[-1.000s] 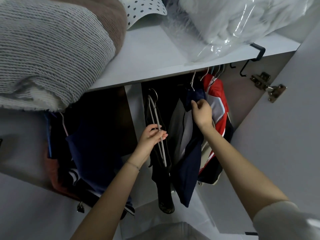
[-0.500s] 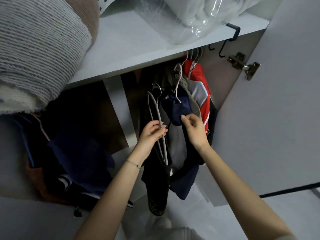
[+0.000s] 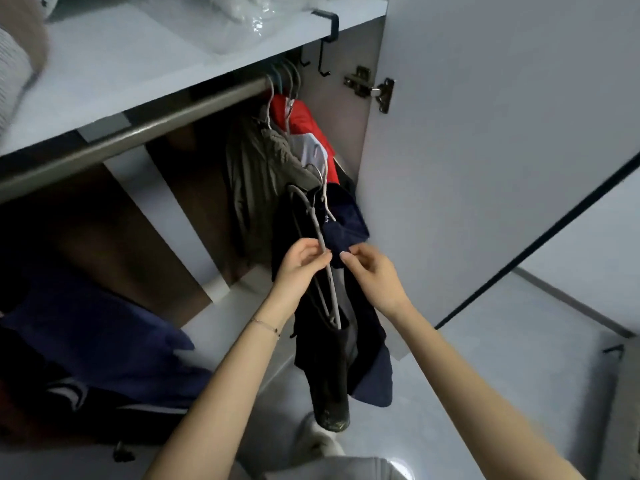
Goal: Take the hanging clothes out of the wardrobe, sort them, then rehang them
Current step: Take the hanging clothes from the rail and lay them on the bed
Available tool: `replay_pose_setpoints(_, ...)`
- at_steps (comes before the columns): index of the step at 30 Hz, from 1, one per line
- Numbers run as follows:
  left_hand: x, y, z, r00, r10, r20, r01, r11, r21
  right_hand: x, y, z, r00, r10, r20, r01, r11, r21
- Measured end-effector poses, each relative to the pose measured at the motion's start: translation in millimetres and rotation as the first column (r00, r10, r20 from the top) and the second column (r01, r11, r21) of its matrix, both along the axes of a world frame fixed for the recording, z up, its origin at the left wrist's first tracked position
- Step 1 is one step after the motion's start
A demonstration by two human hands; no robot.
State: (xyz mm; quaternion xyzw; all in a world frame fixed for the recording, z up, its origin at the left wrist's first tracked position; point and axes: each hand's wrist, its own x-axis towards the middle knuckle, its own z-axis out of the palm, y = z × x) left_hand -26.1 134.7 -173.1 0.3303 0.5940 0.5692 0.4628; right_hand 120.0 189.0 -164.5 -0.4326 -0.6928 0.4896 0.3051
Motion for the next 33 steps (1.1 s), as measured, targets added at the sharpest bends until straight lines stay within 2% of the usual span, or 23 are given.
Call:
replay_pose_setpoints(5, 41.5, -1.0, 1.5, 0.987, -0.140, -0.077, 0.141, 0.990, 0.018, 61.4, -21.2, 4.9, 0.999, -0.001, 0.044, 0.002, 1.000, -0.024)
replay_pose_setpoints(11, 135.5, -20.7, 7.2, 0.937, -0.332, -0.106, 0.336, 0.942, 0.016, 170.4, -67.2, 5.7, 0.988, -0.074, 0.135, 0.082, 0.995, -0.058)
replay_pose_setpoints(13, 170.1, -28.8, 7.0, 0.908, -0.408, -0.096, 0.410, 0.912, 0.011, 200.9, -87.0, 3.9, 0.970, -0.165, 0.178, 0.167, 0.986, 0.004)
replay_pose_setpoints(17, 239.5, -24.6, 1.7, 0.825, -0.557, -0.100, 0.559, 0.829, -0.012, 260.1, -113.7, 5.0, 0.904, -0.411, 0.118, 0.404, 0.911, 0.080)
replay_pose_setpoints(21, 313.8, -9.9, -5.4, 0.710, -0.657, -0.251, 0.664, 0.744, -0.069, 336.2, -138.5, 2.4, 0.832, -0.534, 0.153, 0.537, 0.843, 0.022)
replay_pose_setpoints(26, 372.3, 21.2, -26.9, 0.666, -0.585, -0.463, 0.617, 0.781, -0.099, 405.0, -169.0, -4.9, 0.775, -0.618, 0.132, 0.630, 0.773, -0.079)
replay_pose_setpoints(29, 409.4, 46.3, -40.4, 0.541, -0.655, -0.528, 0.720, 0.685, -0.112, 440.6, -179.6, -5.2, 0.726, -0.675, 0.130, 0.687, 0.720, -0.098)
replay_pose_setpoints(33, 472.1, 84.5, -50.3, 0.249, -0.785, -0.567, 0.908, 0.393, -0.146, 483.1, -188.4, 0.9, 0.664, -0.736, 0.131, 0.748, 0.653, -0.119)
